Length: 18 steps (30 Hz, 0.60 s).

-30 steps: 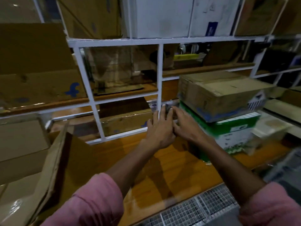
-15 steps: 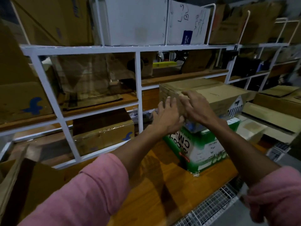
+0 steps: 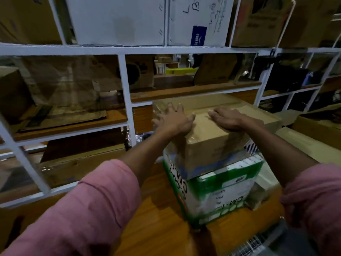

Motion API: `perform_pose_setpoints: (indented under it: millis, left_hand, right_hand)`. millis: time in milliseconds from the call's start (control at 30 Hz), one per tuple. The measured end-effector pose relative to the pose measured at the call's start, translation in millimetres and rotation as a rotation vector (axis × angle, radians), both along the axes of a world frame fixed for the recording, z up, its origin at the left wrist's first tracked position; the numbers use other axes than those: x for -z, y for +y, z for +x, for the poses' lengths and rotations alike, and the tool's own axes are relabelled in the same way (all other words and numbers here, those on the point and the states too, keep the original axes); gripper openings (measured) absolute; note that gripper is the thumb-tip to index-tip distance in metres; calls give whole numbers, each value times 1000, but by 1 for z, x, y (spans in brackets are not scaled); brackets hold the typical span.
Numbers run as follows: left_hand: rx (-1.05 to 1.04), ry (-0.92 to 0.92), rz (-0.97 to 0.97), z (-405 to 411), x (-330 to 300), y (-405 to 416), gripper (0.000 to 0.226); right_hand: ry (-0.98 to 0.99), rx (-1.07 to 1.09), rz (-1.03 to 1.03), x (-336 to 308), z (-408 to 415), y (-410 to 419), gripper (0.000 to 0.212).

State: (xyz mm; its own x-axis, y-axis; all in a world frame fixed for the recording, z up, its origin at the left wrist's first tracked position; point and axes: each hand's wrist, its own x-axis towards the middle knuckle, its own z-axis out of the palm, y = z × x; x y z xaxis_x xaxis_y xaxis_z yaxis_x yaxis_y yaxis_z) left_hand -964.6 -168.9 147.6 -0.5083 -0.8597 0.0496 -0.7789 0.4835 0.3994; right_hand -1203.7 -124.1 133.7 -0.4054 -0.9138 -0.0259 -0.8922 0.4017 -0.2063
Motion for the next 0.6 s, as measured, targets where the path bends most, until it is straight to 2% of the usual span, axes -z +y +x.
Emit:
perform_pose_setpoints:
  millis: [200, 333, 433, 500, 600]
  left_hand:
    - [-125, -125, 24, -39, 8, -35, 81]
    - [-156, -206, -1, -46, 18, -63, 93]
    - [-189, -229, 16, -48, 21, -76, 95]
    - [-198, -220, 7, -51, 22, -81, 92]
    - [-194, -184, -19, -51, 22, -83, 87]
  right_hand:
    - [32, 55, 57, 1, -91, -29, 126]
    - [66, 72, 90, -7, -113, -40, 102]
    - [51, 56, 38, -6, -131, -54, 117]
    - [22, 54, 6, -3, -139, -63, 119]
    - [9, 75, -5, -9, -126, -55, 100]
